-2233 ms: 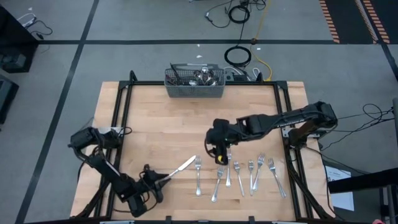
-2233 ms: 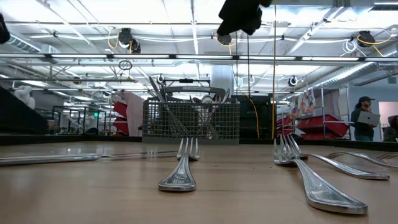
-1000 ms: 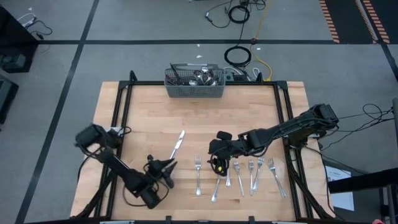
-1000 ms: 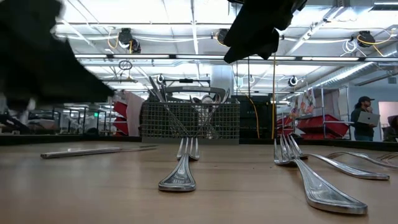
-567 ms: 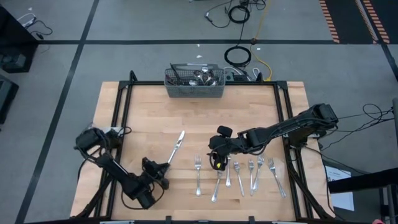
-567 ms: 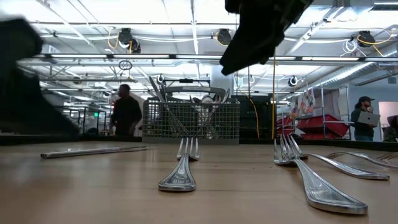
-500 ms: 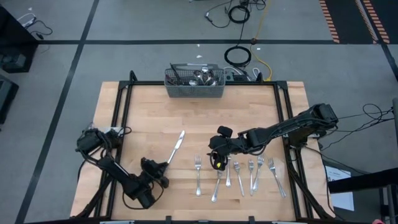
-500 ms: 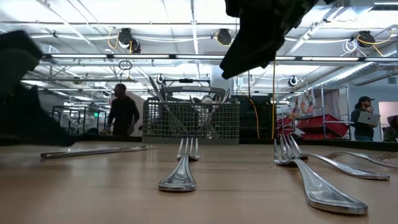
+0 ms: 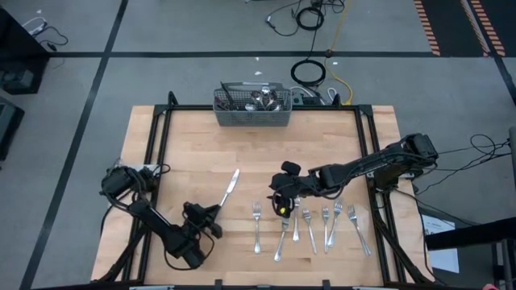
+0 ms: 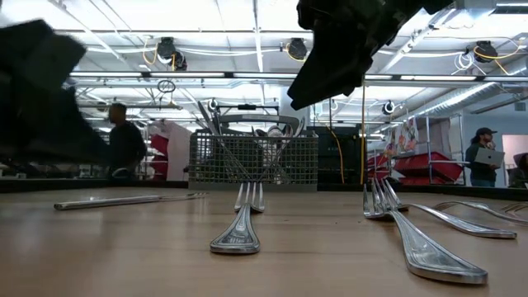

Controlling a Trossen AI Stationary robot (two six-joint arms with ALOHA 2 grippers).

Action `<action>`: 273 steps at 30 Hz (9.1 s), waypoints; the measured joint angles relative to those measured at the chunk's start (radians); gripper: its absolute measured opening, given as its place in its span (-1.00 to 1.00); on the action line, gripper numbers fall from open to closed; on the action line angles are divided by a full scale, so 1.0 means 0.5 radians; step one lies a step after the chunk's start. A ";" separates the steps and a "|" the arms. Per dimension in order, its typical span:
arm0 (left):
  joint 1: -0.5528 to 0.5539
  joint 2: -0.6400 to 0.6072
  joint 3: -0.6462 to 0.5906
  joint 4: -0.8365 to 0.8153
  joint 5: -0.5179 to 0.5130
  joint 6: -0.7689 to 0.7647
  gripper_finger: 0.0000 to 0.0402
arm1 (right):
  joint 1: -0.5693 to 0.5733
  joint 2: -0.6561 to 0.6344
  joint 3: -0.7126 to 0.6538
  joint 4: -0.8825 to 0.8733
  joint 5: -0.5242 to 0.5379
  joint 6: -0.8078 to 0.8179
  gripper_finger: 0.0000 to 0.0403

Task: Sort silverware
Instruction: Put the silver knife into the gray utensil holder

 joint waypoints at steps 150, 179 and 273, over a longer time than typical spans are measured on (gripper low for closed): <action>0.682 -0.891 -1.043 2.438 0.574 2.242 -0.60 | -0.334 0.784 1.617 -1.430 0.416 -0.105 -0.98; 0.577 -0.656 -0.731 1.708 1.046 1.302 -0.99 | -0.856 0.784 1.009 -0.421 -0.470 -0.649 -1.00; 0.244 -0.293 0.166 0.308 1.254 1.045 -1.00 | -0.945 1.168 1.009 -0.152 -1.306 -0.466 -0.30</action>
